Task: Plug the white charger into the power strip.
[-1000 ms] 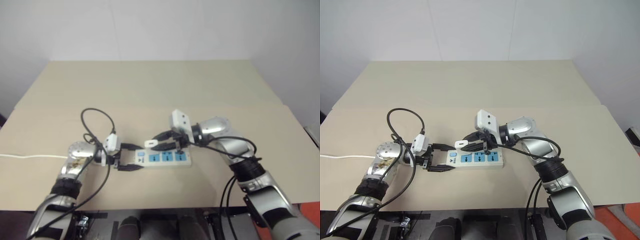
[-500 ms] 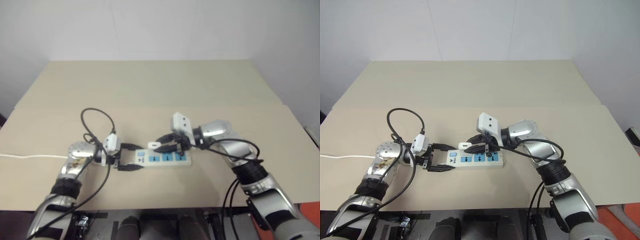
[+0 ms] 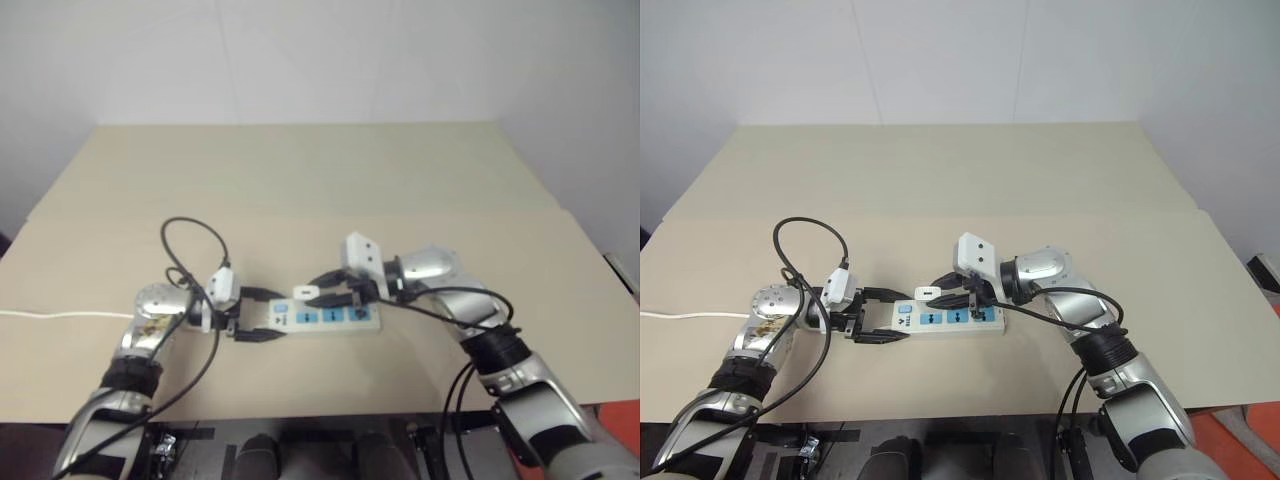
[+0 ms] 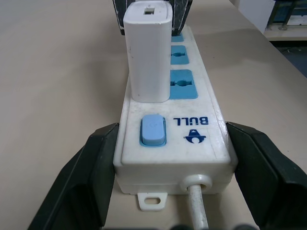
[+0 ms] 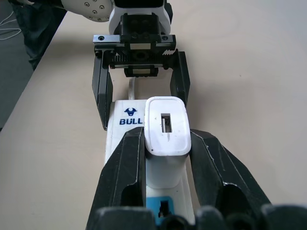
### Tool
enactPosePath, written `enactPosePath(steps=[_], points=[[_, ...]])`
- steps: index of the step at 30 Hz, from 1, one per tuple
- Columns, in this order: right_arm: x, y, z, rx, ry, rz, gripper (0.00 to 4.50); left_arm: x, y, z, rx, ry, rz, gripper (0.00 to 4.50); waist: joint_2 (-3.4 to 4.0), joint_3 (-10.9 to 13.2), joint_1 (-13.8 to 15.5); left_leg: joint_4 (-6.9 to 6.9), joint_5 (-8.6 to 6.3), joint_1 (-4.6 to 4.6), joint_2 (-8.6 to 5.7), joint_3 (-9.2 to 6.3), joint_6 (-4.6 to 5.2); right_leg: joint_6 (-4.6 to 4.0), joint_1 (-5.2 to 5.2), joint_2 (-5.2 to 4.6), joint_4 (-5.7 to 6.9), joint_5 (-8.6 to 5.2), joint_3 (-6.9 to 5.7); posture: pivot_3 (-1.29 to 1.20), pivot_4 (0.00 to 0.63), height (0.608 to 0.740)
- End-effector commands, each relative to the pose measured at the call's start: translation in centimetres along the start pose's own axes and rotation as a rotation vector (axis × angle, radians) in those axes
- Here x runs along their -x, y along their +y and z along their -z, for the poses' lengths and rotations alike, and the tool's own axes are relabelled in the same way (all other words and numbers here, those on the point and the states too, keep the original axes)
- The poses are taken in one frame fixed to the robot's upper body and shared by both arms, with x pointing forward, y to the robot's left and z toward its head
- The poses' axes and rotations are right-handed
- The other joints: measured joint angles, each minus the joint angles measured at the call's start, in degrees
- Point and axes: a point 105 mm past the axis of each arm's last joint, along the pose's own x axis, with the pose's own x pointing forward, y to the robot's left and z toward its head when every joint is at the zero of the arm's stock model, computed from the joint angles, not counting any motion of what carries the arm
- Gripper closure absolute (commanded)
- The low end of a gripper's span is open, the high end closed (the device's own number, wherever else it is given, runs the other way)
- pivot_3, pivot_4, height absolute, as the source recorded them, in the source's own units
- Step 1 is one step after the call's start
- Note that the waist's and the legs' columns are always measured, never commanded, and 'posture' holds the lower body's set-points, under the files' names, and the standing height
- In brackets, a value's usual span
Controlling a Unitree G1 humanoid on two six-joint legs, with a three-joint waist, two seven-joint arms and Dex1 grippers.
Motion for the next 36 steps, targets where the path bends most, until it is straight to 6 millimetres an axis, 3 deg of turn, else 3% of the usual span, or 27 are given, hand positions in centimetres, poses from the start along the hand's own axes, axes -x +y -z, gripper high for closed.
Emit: enactPosePath(steps=[1,13,23,30,33,36], points=[[0.3,-0.7,3.2,-0.049,0.123,0.070,3.37,-0.3,-0.5,-0.2,-0.030,0.015,0.043,1.29,0.00,0.00,-0.03,-0.01,0.00,0.03,0.01,0.00,0.00,0.00,0.03,0.01,0.00,0.00,0.00,0.00,0.150,0.740],[0.9,-1.1,0.9,-0.058,0.029,0.041,3.37,-0.5,-0.4,-0.2,-0.027,0.015,0.045,1.29,0.00,0.00,0.04,-0.01,0.00,0.02,0.05,0.00,0.00,-0.02,0.02,0.05,-0.01,0.01,0.00,0.00,0.150,0.740],[1.5,-1.1,-0.6,0.009,-0.016,0.045,0.04,-0.5,-0.4,-0.2,-0.026,0.010,0.040,1.29,0.00,0.03,0.44,-0.02,0.00,-0.73,0.04,0.00,0.00,-0.03,-0.70,0.03,-0.07,0.01,-0.01,0.00,0.150,0.740],[2.2,-0.6,-1.0,0.000,-0.032,0.005,0.04,-0.7,-0.2,-0.2,-0.027,0.010,0.033,1.29,0.00,0.03,0.51,-0.02,0.00,-0.78,0.03,0.00,0.00,-0.03,-0.75,0.02,-0.07,0.02,-0.01,0.00,0.150,0.740],[2.6,-0.1,-1.0,-0.083,-0.022,-0.016,0.04,-0.7,-0.1,-0.3,-0.019,0.004,0.021,1.29,0.00,0.03,0.59,-0.02,0.00,-0.80,0.04,0.00,0.00,-0.03,-0.77,0.02,-0.08,0.02,-0.01,0.00,0.150,0.740],[3.0,-0.6,-1.3,-0.064,-0.051,0.039,0.04,-0.6,-0.3,-0.4,0.013,0.004,0.039,1.29,0.00,0.03,0.58,-0.02,0.00,-0.80,0.03,0.00,0.00,-0.03,-0.77,0.02,-0.07,0.02,-0.01,0.00,0.150,0.740]])
